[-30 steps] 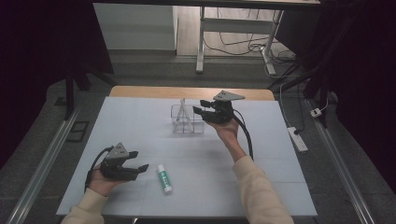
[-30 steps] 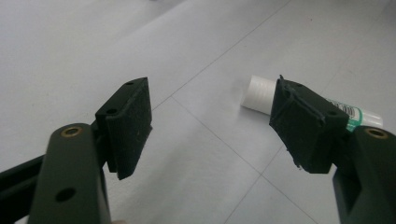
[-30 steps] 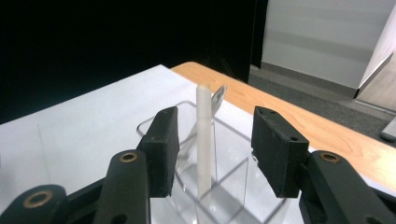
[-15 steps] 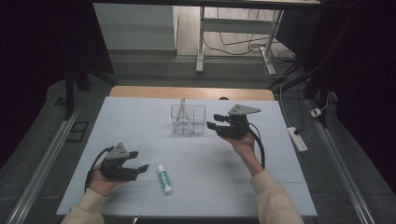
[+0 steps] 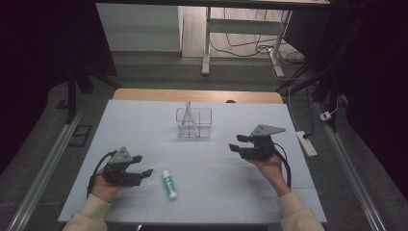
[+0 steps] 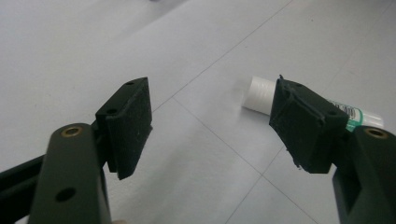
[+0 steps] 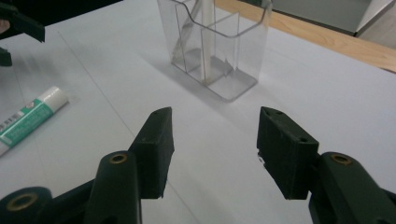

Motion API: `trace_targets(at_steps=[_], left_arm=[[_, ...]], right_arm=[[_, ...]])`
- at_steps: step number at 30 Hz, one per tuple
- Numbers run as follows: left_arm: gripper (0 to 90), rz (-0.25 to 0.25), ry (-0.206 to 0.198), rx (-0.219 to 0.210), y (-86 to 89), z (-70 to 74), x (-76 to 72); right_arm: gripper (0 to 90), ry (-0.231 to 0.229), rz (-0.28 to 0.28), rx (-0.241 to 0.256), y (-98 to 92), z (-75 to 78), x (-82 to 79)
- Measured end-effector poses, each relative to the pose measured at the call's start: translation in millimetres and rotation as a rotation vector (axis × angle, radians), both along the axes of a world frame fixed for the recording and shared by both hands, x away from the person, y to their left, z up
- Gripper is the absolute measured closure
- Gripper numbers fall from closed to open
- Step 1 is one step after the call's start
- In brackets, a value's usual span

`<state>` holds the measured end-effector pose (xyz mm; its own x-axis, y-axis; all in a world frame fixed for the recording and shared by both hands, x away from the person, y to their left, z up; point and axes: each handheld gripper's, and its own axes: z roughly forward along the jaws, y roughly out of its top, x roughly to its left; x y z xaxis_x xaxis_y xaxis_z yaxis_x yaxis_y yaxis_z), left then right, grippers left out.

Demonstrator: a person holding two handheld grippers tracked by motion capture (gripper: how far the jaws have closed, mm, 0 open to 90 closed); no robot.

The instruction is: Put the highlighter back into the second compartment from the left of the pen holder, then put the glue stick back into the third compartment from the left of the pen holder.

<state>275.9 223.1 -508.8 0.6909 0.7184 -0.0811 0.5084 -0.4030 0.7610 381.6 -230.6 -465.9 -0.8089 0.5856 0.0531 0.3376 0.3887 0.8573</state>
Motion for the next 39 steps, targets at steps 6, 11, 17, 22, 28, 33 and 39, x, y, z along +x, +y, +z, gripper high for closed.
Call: trace_targets(at_steps=[6,11,17,22,28,33,39], left_arm=[[29.8,0.009,-0.001,-0.006,1.9,0.6,0.0],[29.8,0.009,-0.004,-0.007,1.9,1.0,-0.1],[29.8,0.008,-0.014,-0.006,1.7,3.2,-0.5],[29.8,0.011,-0.028,-0.016,5.3,7.6,-0.9],[30.0,-0.006,-0.035,-0.013,4.5,9.7,-1.5],[30.0,-0.026,-0.041,0.006,2.7,10.9,-2.2],[29.9,-0.064,-0.045,0.036,-1.1,12.5,-3.0]], right_arm=[[43.1,0.016,-0.008,-0.019,-15.7,-6.7,-14.8],[42.0,0.009,-0.020,-0.037,-26.5,-10.4,-29.0],[40.5,0.000,-0.022,-0.072,-36.3,-14.9,-40.5],[40.2,-0.001,-0.029,-0.069,-43.6,-18.3,-43.3],[40.0,-0.009,-0.034,-0.075,-50.0,-20.6,-45.4],[40.0,-0.021,-0.034,-0.080,-50.9,-20.2,-45.8],[39.7,-0.019,-0.028,-0.085,-51.9,-21.1,-46.4]])
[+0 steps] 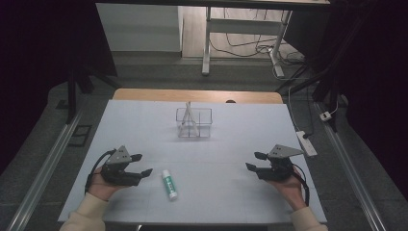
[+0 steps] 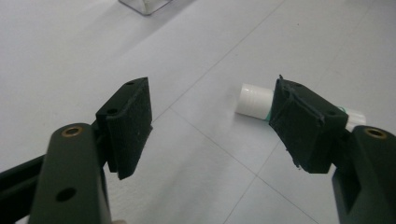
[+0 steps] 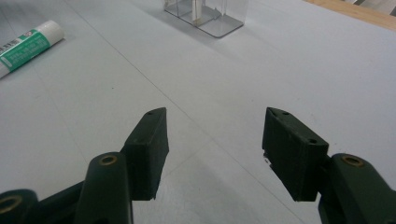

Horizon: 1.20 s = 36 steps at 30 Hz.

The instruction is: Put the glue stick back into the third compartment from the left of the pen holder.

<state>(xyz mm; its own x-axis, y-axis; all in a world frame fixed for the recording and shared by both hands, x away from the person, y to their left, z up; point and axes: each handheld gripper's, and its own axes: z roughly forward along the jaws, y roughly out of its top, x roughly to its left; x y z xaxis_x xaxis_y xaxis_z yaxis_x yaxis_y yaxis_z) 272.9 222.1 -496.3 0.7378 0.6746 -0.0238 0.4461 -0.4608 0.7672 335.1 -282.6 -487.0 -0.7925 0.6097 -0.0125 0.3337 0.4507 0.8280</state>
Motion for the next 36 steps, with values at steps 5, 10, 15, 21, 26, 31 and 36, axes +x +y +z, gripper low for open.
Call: trace_targets(at_steps=[5,10,15,21,26,31,36], left_arm=[[29.9,-0.049,-0.014,0.037,-7.8,5.1,0.0],[30.0,-0.112,-0.023,0.090,-16.8,14.7,3.3],[31.0,-0.160,-0.035,0.131,-22.1,26.2,7.9],[32.0,-0.265,-0.042,0.187,-31.6,37.3,13.3],[32.2,-0.346,-0.053,0.237,-41.2,41.6,17.0],[32.5,-0.416,-0.052,0.282,-49.3,45.8,23.1],[32.4,-0.497,-0.048,0.337,-57.9,47.8,28.9]], right_arm=[[39.7,-0.004,-0.005,0.020,-3.6,0.2,-0.2],[39.7,-0.007,-0.001,0.020,-6.3,1.0,0.8],[39.7,-0.006,-0.002,0.028,-6.8,-0.1,0.9],[39.7,-0.001,-0.001,0.017,-5.9,-0.6,1.0],[39.6,0.003,0.000,0.013,-5.2,-1.9,1.0],[39.6,0.013,0.002,0.016,-5.1,-3.4,1.2],[39.5,0.012,-0.001,0.019,-5.6,-3.6,1.3]])
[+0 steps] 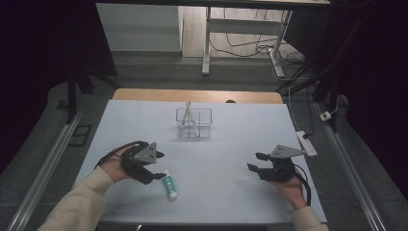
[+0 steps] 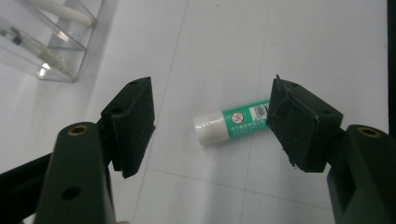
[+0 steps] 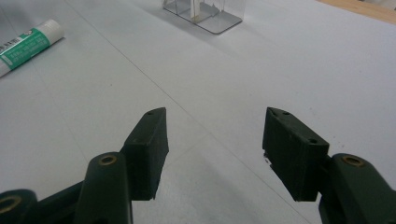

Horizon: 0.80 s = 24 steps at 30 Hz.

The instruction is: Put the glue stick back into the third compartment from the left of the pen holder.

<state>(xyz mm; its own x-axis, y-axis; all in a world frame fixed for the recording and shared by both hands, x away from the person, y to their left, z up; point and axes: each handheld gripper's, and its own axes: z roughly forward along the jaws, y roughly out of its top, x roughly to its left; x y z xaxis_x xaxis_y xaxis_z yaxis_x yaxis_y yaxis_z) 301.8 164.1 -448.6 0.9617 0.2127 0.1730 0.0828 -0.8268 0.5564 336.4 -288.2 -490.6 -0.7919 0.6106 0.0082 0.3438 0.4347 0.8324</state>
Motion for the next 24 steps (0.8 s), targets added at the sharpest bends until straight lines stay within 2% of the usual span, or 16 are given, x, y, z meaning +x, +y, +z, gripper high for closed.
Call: trace_targets(at_steps=[8,10,15,19,24], left_arm=[[31.6,-0.114,0.031,0.085,-12.7,-6.7,7.5],[31.4,-0.138,0.035,0.109,-15.8,-8.8,9.2],[31.2,-0.205,0.037,0.147,-21.2,-12.5,12.9],[30.1,-0.249,0.041,0.177,-24.5,-17.7,16.4],[28.8,-0.275,0.049,0.210,-27.7,-23.5,21.5]], right_arm=[[39.5,0.001,-0.006,-0.010,-1.9,-0.8,-0.3],[39.5,0.002,-0.003,0.001,-1.7,-1.2,-0.1],[39.4,0.006,-0.001,-0.005,-1.8,-1.7,0.3],[39.4,0.008,-0.006,-0.013,-1.5,-2.2,0.3],[39.4,0.009,-0.005,-0.014,-1.2,-2.8,0.5]])
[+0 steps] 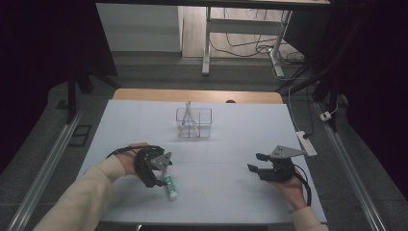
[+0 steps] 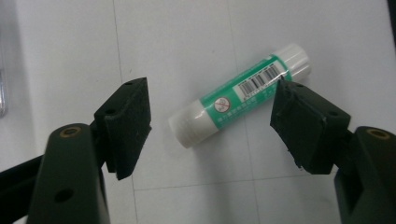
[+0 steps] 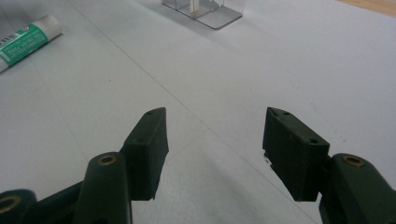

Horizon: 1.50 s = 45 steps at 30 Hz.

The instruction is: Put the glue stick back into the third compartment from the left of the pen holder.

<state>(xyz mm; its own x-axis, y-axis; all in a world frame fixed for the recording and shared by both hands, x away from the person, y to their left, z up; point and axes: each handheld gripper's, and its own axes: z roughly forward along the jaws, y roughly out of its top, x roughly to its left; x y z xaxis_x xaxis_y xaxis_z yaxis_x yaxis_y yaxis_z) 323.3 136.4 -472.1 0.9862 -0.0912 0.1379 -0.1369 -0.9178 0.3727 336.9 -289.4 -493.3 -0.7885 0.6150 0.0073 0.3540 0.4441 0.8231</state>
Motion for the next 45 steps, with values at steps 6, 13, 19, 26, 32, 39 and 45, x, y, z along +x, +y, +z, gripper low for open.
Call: trace_targets(at_steps=[6,13,19,26,32,39,45], left_arm=[[28.9,-0.038,0.008,0.051,-4.4,-7.9,6.0],[30.3,-0.096,0.029,0.114,-11.0,-16.9,9.0],[32.2,-0.137,0.019,0.133,-15.7,-18.8,9.8],[34.1,-0.164,0.028,0.170,-19.8,-22.1,10.1],[40.9,-0.195,0.007,0.209,-25.7,-28.2,10.1],[58.6,-0.227,0.016,0.219,-26.0,-30.0,11.4],[64.8,-0.236,0.020,0.219,-25.0,-29.5,10.6]], right_arm=[[39.3,0.006,0.009,0.005,1.3,-1.4,0.3],[39.3,0.011,0.011,0.007,1.1,-2.1,1.0],[39.2,0.014,0.008,-0.004,1.3,-2.5,1.1],[39.1,0.021,0.016,0.004,1.7,-3.4,1.6],[39.1,0.021,0.016,0.005,1.6,-3.7,2.0],[39.1,0.019,0.015,0.003,1.4,-3.6,2.0],[39.1,0.018,0.013,0.006,1.4,-3.6,2.0]])
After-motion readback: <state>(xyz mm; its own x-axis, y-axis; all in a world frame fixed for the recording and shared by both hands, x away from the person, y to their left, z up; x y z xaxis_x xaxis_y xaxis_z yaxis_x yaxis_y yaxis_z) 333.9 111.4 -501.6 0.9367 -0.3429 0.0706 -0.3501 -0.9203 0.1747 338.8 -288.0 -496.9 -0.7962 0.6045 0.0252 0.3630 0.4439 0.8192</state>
